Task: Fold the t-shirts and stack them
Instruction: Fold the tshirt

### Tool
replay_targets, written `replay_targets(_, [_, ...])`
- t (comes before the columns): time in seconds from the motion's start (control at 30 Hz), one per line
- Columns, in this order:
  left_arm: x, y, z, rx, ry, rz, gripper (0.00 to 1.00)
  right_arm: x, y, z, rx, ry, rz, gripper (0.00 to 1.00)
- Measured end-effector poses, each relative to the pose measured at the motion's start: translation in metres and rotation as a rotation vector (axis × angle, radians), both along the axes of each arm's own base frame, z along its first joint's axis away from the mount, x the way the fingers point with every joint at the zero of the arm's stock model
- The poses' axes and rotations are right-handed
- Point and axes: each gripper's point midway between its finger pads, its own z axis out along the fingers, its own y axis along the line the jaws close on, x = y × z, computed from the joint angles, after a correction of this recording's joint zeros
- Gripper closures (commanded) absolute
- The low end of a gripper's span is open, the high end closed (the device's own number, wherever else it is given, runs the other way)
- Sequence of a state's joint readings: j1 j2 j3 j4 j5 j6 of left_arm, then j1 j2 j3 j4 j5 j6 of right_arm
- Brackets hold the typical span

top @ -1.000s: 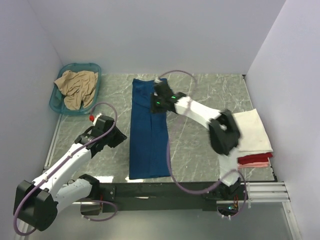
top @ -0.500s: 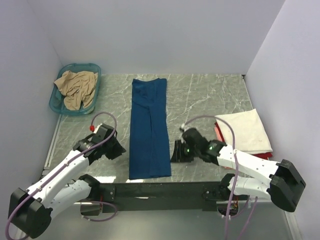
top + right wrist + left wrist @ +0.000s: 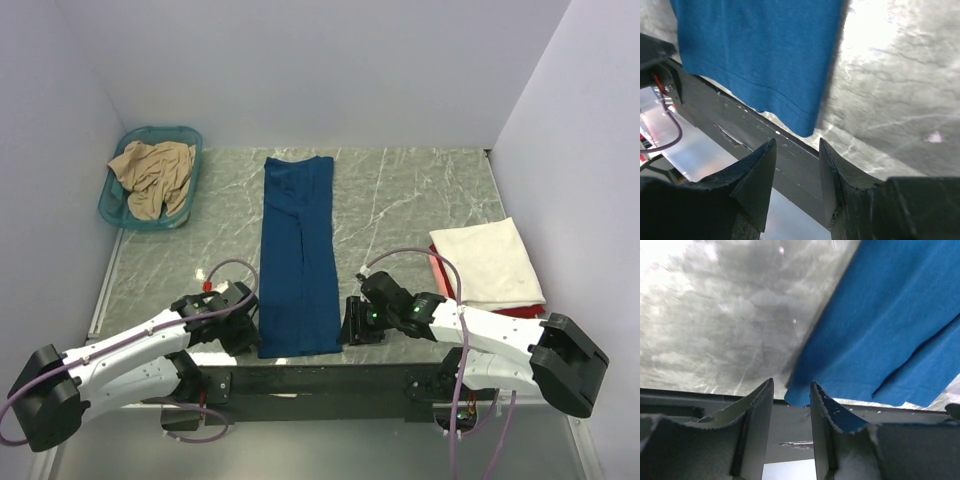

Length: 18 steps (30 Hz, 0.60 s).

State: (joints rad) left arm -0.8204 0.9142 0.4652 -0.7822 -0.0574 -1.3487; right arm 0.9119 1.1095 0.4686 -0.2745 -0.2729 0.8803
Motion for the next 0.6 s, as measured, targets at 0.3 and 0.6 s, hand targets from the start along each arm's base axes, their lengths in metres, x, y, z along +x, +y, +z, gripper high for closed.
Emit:
replay_targets(0.3, [-0.01, -0.012, -0.005, -0.001, 0.021, -0.032, 0.6, -0.002, 0.007, -0.015, 0.003, 0.036, -0.001, 0.53])
replay_targets(0.6, [-0.014, -0.015, -0.007, -0.003, 0.027, -0.036, 0.64, -0.008, 0.013, -0.023, 0.009, 0.06, 0.013, 0.54])
